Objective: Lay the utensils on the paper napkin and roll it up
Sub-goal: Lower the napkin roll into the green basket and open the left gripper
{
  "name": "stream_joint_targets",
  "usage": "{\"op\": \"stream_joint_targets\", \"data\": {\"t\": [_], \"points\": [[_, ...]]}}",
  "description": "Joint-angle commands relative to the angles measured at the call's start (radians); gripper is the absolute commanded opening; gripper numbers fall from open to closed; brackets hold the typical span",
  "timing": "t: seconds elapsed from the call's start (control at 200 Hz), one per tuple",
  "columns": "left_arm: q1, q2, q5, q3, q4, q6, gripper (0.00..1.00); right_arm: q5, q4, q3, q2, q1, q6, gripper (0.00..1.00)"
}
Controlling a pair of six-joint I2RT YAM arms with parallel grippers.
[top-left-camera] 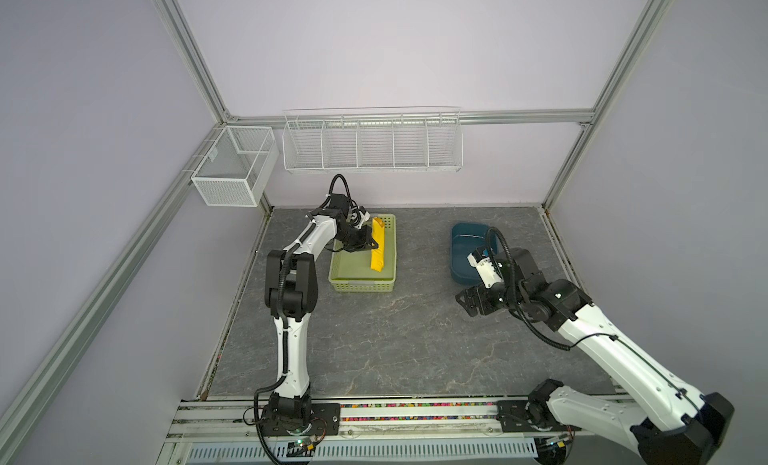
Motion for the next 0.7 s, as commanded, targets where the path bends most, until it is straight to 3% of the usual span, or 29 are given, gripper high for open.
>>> {"op": "stream_joint_targets", "data": {"t": [0.0,0.695], "points": [[0.0,0.037,0.022,-0.006,0.006,-0.027,0.0,-0.02,0.023,-0.016,0.011,-0.005,-0.029,0.89],[-0.026,0.177,0.053,0.083,-0.071,0.003,0.0,-0.048,0.03,-0.014,0.045,-0.01,-0.042,0.88]]}}
